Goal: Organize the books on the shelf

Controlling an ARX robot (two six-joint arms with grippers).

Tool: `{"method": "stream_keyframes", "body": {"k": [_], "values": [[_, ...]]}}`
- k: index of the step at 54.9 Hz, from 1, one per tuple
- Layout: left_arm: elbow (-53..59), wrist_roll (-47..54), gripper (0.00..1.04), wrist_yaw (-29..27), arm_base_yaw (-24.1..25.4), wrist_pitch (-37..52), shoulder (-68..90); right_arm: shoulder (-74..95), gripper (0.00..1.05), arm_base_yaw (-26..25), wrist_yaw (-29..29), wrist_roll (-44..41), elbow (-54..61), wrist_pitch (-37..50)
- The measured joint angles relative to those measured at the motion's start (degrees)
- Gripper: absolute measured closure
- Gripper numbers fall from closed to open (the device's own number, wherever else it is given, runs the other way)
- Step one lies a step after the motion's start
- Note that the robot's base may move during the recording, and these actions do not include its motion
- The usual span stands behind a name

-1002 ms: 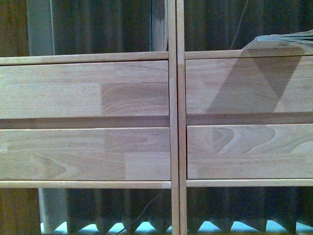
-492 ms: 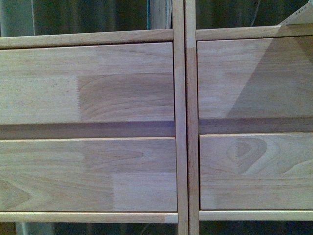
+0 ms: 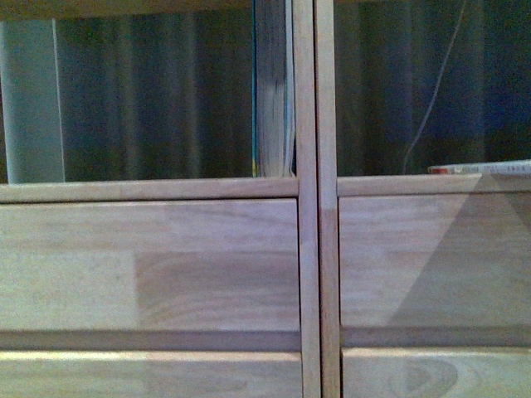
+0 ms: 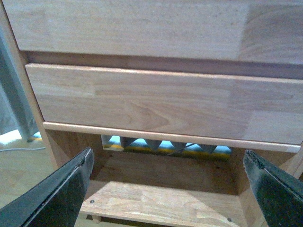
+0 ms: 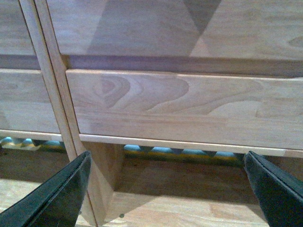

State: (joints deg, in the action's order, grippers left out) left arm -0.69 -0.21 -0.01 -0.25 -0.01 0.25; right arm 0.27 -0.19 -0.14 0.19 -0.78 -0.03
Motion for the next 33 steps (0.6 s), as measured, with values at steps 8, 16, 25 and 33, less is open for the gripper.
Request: {"method": "stream_keyframes", "body": {"k": [8,16,25,33], "values": [[0.0,-0.02,0.07,0.0,0.0,0.0,0.0,0.0,0.07,0.0,0.0,-0.02,0.0,0.02],[0.0,-0.02,0.07,0.02,0.0,0.0,0.0,10.01,0.07,-8.31,-21.44,7.98,-5.84,-9.97],[0.0,-0.02,0.07,0.0,0.0,0.0,0.0,26.82,0.07,-13.66,-34.03,22.53,-16.44,-0.85],[0.0,-0.02,0.07,0.0,0.0,0.0,0.0,45.44,0.07,-8.13,-27.74,38.6,-27.71,10.64]]}}
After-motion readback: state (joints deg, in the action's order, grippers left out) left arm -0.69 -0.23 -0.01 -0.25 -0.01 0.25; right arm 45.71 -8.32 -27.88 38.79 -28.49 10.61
